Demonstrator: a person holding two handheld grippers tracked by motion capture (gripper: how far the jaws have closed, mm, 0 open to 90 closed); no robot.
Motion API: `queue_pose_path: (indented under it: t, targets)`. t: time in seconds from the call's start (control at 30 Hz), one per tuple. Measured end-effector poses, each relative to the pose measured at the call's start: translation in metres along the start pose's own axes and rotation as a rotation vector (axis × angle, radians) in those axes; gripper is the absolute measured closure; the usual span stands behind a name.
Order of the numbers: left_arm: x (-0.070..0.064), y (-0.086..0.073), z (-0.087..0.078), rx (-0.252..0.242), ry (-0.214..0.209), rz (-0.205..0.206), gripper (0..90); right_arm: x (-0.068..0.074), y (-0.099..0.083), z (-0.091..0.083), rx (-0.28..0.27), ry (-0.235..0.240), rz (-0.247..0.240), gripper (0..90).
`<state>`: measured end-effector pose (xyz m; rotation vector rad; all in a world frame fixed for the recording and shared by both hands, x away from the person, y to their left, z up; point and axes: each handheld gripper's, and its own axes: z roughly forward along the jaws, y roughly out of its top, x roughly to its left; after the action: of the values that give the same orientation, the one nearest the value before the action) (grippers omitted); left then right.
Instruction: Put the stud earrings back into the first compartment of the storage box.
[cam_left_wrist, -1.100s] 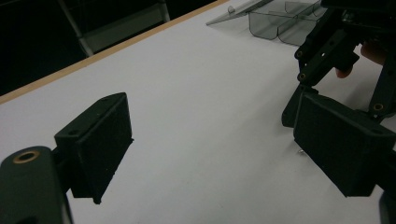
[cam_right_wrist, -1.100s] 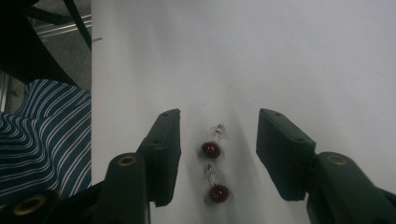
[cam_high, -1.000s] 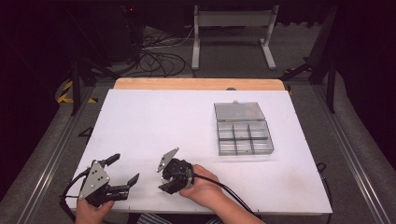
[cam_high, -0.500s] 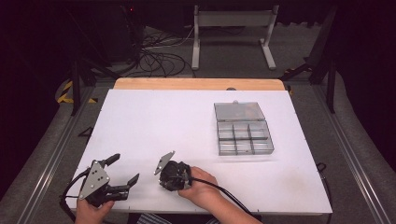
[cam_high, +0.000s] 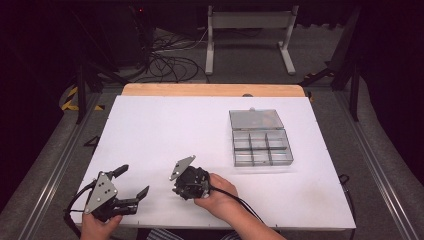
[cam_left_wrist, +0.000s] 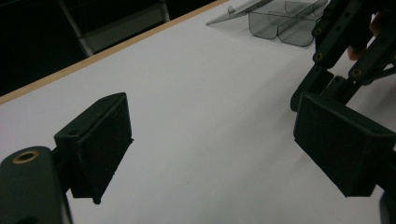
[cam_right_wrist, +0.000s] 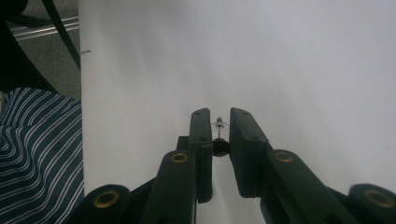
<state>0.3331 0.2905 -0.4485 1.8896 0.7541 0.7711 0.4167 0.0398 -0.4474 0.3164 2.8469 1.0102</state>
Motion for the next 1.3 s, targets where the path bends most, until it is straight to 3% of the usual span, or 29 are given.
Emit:
queue_pose_path:
  t: [0.4, 1.3]
  targets:
    - [-0.001, 0.000, 0.000, 0.006, -0.006, -0.006, 12.0, -0.010, 0.005, -0.034, -0.061, -0.052, 0.011, 79.8]
    - [-0.001, 0.000, 0.001, 0.008, -0.003, -0.006, 11.8, -0.044, -0.009, -0.086, -0.092, -0.188, 0.079, 79.8]
